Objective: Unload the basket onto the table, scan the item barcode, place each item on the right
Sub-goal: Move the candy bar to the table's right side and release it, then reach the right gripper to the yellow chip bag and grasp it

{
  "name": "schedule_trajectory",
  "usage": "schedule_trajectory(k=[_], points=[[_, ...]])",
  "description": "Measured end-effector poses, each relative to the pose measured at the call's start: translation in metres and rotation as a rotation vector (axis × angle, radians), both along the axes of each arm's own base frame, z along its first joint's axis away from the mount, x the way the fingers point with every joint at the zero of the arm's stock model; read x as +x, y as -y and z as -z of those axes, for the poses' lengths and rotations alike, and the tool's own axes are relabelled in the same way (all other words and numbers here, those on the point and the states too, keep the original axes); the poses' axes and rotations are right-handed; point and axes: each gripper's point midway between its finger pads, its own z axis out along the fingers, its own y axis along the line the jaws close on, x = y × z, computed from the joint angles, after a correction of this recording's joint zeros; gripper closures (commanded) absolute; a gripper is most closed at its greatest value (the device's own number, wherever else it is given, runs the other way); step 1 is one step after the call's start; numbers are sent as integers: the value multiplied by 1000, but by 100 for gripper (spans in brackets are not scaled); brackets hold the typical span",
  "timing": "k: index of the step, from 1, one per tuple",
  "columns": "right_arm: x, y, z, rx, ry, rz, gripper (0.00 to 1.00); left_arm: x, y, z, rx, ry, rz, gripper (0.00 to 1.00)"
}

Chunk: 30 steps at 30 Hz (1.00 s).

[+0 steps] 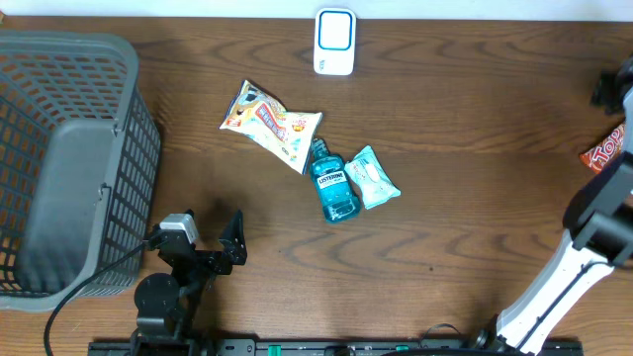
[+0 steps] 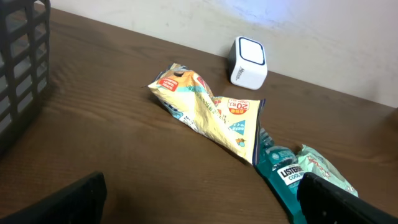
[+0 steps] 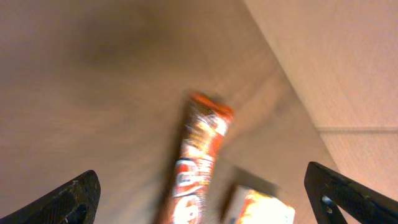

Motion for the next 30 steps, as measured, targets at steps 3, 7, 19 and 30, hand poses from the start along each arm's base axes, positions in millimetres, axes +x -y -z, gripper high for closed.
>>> schedule_trajectory(k=[3,7,19,30], points=[[17,-47,-69,102,200,-110,1,0,0,0,0,0,0,2],[27,-147,-163,306,445,-347,1,0,0,0,0,0,0,2],[14,-453,-116,866,201,-909,1,0,0,0,0,0,0,2],[-39,-635,-1,545,-115,-1456,1,0,0,0,0,0,0,2]])
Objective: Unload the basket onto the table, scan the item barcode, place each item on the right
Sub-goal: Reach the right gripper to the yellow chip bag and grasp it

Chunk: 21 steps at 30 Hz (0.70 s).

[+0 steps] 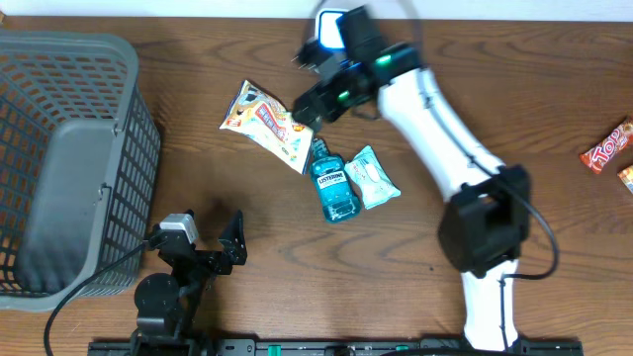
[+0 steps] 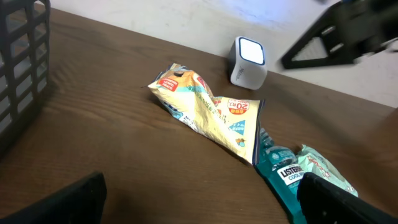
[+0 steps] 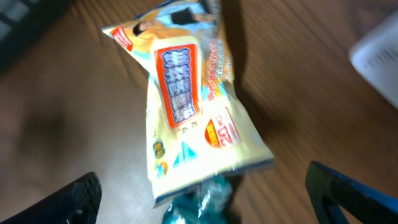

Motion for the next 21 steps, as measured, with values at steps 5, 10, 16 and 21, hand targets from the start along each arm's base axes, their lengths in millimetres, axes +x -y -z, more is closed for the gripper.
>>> schedule_trajectory(k=[5,10,16,21], points=[[0,-40,27,-113,139,-74,1,0,0,0,0,0,0,2],[12,-57,67,-212,222,-72,1,0,0,0,0,0,0,2],[7,-58,124,-319,199,-97,1,0,0,0,0,0,0,2],[11,-62,124,-321,229,-103,65,0,0,0,0,0,0,2]])
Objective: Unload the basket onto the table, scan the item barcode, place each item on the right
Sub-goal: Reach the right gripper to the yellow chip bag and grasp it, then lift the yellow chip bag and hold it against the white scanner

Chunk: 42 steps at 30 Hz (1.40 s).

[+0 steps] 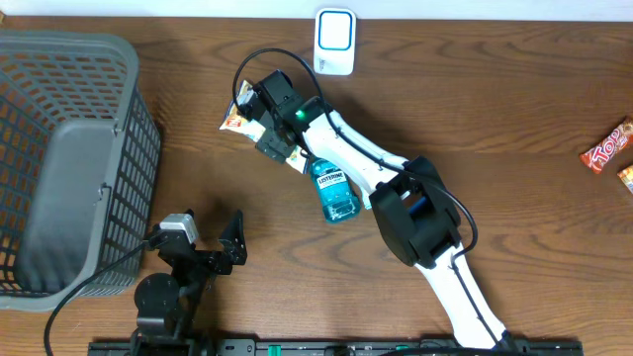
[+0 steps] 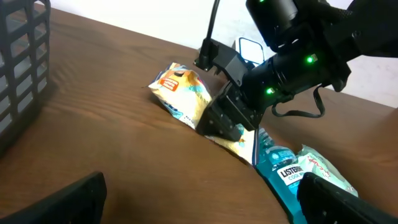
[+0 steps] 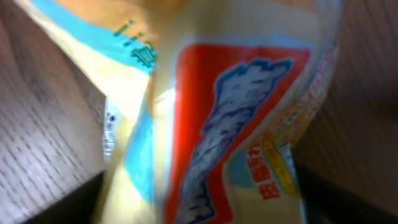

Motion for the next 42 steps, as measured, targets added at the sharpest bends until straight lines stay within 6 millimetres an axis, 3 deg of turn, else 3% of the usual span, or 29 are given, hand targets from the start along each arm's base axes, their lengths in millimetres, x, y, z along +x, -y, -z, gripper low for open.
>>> schedule_trajectory(k=[1,3,8,14,19,24,26,29,42], points=[[-1,0,1,-3,-2,-5,79,0,0,0,0,0,0,2],[-2,1,2,-7,-10,-1,98,0,0,0,0,0,0,2],[-12,5,-7,-9,-66,41,99,0,0,0,0,0,0,2],[-70,24,-28,4,-371,57,99,0,0,0,0,0,0,2],[-112,30,-92,191,-619,49,99,0,0,0,0,0,0,2],[-135,46,-184,482,-849,84,99,0,0,0,0,0,0,2],[-140,55,-212,590,-972,164,99,0,0,0,0,0,0,2],[-141,69,-229,655,-1177,363,99,0,0,0,0,0,0,2],[-114,110,-237,662,-1627,1165,99,0,0,0,0,0,0,2]])
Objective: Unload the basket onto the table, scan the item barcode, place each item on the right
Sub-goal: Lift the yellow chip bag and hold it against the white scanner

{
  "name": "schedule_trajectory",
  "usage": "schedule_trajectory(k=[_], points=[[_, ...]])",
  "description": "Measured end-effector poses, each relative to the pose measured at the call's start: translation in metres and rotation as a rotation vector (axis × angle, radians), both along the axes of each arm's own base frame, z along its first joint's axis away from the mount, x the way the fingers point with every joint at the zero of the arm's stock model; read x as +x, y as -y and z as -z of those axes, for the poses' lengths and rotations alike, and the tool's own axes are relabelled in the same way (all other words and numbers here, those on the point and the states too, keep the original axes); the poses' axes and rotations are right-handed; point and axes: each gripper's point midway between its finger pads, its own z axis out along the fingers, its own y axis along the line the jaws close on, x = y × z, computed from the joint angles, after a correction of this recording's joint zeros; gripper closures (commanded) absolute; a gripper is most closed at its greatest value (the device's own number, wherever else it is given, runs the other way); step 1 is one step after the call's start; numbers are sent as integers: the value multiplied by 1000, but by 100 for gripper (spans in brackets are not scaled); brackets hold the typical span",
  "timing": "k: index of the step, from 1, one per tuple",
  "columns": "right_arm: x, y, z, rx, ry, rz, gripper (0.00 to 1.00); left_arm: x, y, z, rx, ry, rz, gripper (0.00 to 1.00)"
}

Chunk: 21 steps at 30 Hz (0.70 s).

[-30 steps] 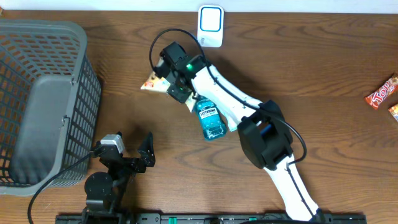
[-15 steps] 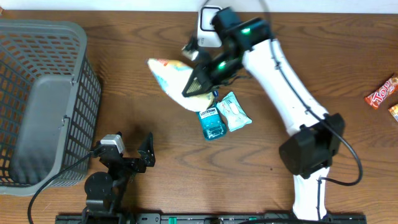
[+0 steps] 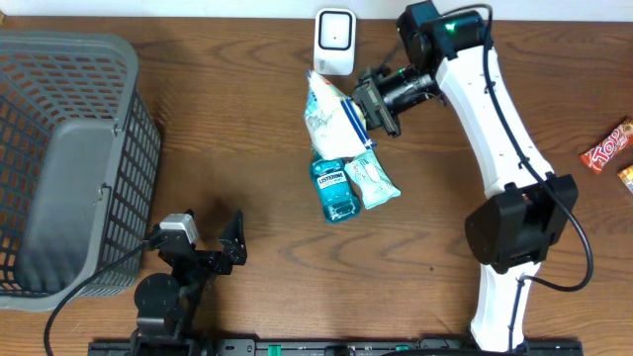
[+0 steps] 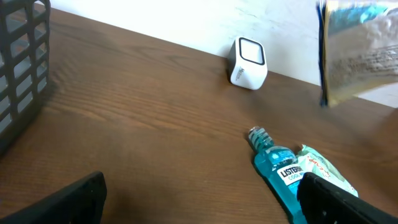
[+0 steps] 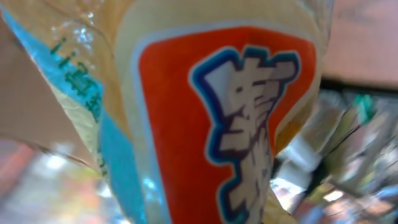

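A yellow snack bag with a red label [image 3: 326, 115] hangs in the air just below the white scanner [image 3: 334, 42], with my right gripper [image 3: 362, 106] shut on its right edge. The right wrist view is filled by the bag [image 5: 224, 124], which hides the fingers. In the left wrist view the bag [image 4: 364, 50] floats at the upper right, beyond the scanner [image 4: 247, 62]. My left gripper [image 3: 213, 239] rests open near the table's front edge, far from the items, with nothing between its fingers [image 4: 68, 199].
A teal mouthwash bottle [image 3: 334, 188] and a small teal packet [image 3: 373, 178] lie under the held bag. A grey mesh basket [image 3: 69, 158] fills the left side. A red candy bar [image 3: 605, 148] lies at the far right edge.
The right gripper was down on the snack bag on the table left of the bottle. Now the bag is off the table, turned and held in front of the scanner. The left arm is unchanged.
The right gripper was first at the far right over the candy bar, with the bag flat on the table. Then it hovered open above the bag near the scanner, then sat on the bag. Now the bag is held raised below the scanner.
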Motion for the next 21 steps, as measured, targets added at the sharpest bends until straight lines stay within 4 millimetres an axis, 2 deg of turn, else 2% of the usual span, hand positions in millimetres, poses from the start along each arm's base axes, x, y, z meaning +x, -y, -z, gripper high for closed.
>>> schedule_trajectory(k=[5,10,16,21], points=[[5,2,0,-84,-284,162,98,0,0,0,0,0,0,2],[25,5,13,-211,-489,371,99,0,0,0,0,0,0,2],[51,37,44,-420,-580,654,99,0,0,0,0,0,0,2],[43,60,61,-577,-632,759,99,0,0,0,0,0,0,2]])
